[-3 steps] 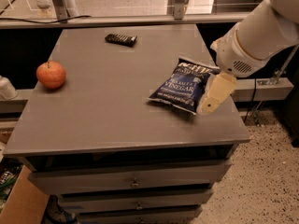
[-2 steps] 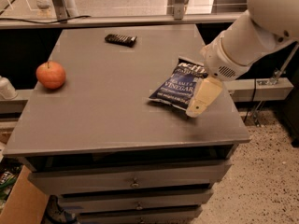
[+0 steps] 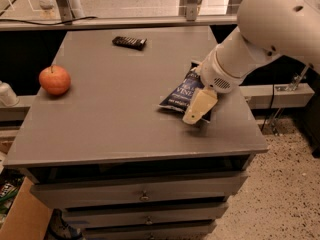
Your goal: Move blue chip bag near rxbar chocolate
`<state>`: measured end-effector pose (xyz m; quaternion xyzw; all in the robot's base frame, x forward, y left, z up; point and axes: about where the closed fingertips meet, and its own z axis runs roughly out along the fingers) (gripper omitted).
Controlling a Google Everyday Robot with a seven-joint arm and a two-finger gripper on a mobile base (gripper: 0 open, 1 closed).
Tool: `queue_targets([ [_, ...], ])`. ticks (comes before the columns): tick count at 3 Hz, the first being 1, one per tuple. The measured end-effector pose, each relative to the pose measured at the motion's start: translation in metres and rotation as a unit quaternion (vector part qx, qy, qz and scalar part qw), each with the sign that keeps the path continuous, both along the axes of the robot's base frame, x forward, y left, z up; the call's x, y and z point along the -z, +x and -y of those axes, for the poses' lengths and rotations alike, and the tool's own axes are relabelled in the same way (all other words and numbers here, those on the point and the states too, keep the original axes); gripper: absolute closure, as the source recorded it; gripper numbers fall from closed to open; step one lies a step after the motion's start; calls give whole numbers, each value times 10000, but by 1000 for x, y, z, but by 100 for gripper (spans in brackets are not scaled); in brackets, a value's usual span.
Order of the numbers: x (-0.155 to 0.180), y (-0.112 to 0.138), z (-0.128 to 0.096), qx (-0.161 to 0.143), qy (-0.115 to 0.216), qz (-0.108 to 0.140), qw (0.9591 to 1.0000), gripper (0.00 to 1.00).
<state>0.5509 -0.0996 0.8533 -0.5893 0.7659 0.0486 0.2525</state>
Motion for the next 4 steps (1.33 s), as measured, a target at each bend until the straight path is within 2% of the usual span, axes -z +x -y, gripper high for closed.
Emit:
queue_targets([
  [1,12,1,-8,-52,37,-61,10000,41],
  [3,17,0,-8,-51,56,-70,9999,88],
  [4,12,0,-8,-50,57,-67,9999,100],
])
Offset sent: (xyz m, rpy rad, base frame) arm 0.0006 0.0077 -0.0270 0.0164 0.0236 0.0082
